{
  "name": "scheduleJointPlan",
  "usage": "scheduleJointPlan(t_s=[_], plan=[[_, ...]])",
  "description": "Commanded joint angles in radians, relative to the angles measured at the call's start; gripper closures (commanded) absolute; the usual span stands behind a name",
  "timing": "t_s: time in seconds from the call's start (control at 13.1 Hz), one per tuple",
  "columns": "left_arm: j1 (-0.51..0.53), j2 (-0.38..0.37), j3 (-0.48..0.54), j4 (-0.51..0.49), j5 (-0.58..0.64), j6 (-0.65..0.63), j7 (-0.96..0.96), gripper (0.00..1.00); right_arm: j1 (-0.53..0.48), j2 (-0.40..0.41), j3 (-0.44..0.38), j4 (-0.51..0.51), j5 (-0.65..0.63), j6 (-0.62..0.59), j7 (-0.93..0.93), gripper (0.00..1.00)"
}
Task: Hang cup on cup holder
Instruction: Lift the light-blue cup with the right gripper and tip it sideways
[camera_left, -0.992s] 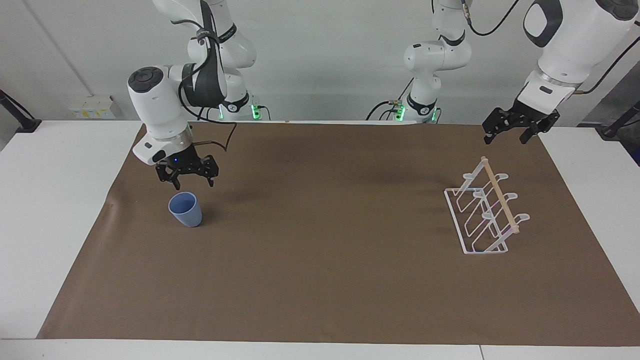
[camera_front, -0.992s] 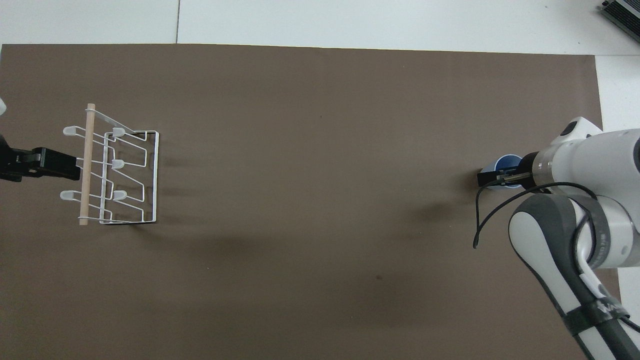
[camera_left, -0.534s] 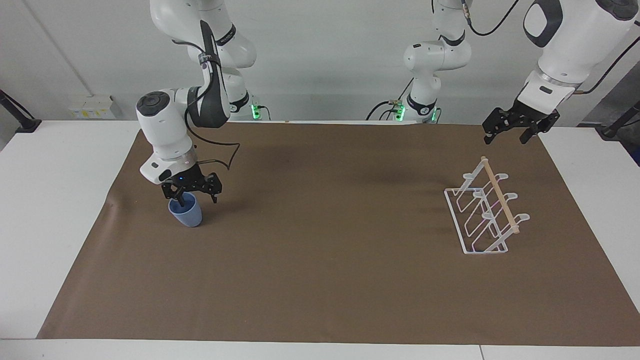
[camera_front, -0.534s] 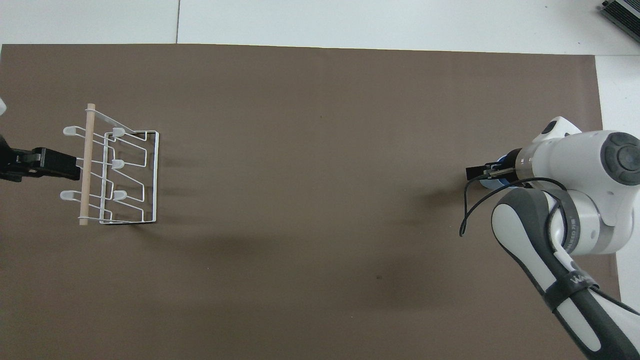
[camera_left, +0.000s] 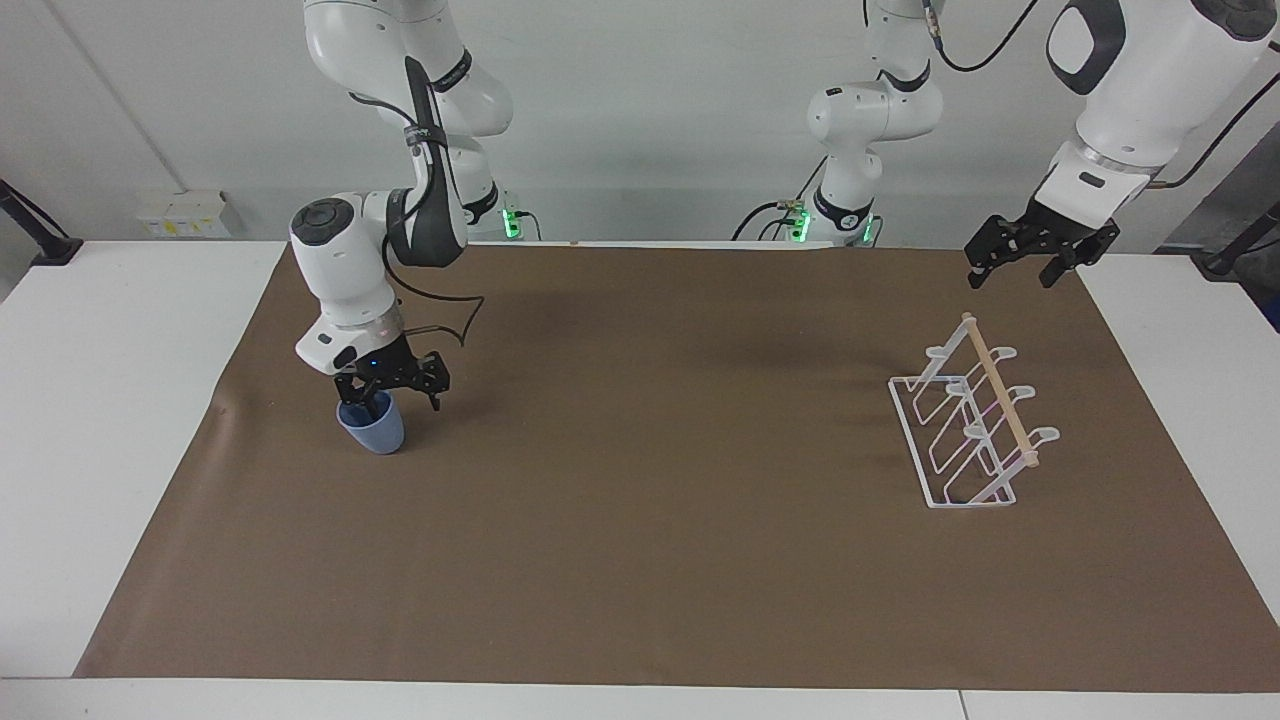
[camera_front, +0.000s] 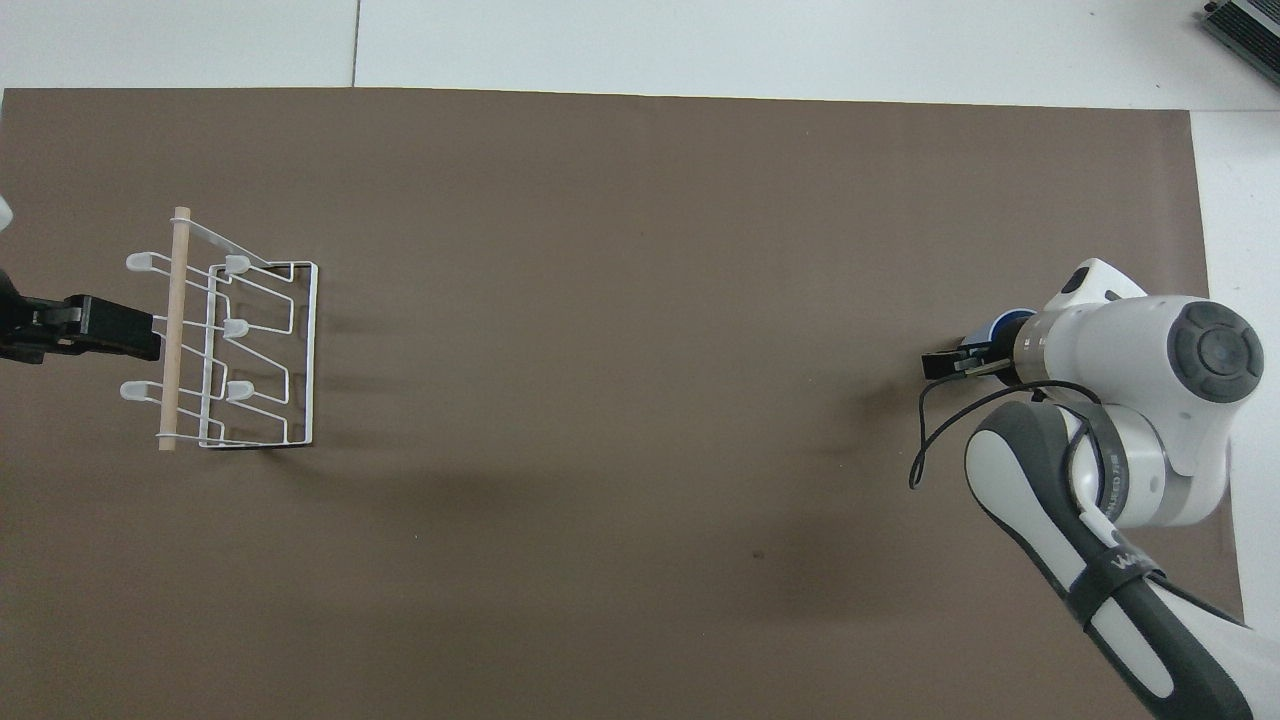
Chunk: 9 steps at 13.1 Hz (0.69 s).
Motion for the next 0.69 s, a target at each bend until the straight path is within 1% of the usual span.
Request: scheduleJointPlan(t_s=[0.0,0.08,0.15,0.31,0.53,0.61], plan=[[0.004,-0.027,-0.002,-0.028,0.005,-0.003,0.004,0.00,-0.011,-0.003,0.003,-0.011,0.015,0.024,-0.054,0.36],[0.004,-0.027,-0.002,-0.028,0.005,-0.003,0.004,0.00,-0.013,-0.003,0.003,-0.011,0.015,0.026,-0.054,0.45],[0.004,-0.027,-0.002,-0.028,0.005,-0.003,0.004,0.00,-0.014,-0.003,0.003,-0.011,0.015,0.026,-0.053,0.51],[0.004,-0.027,-0.001,-0.028,0.005,-0.003,0.005,0.00,-0.016,-0.003,0.003,-0.011,0.015,0.026,-0.060,0.56],[0.004,-0.027,-0.001,-0.028,0.005,-0.003,0.005,0.00,-0.016,-0.003,0.003,-0.011,0.015,0.026,-0.056,0.72],[0.004,-0.027,-0.001,-0.028,0.005,-0.003,0.004,0.00,-0.016,-0.003,0.003,-0.011,0.015,0.026,-0.051,0.88]])
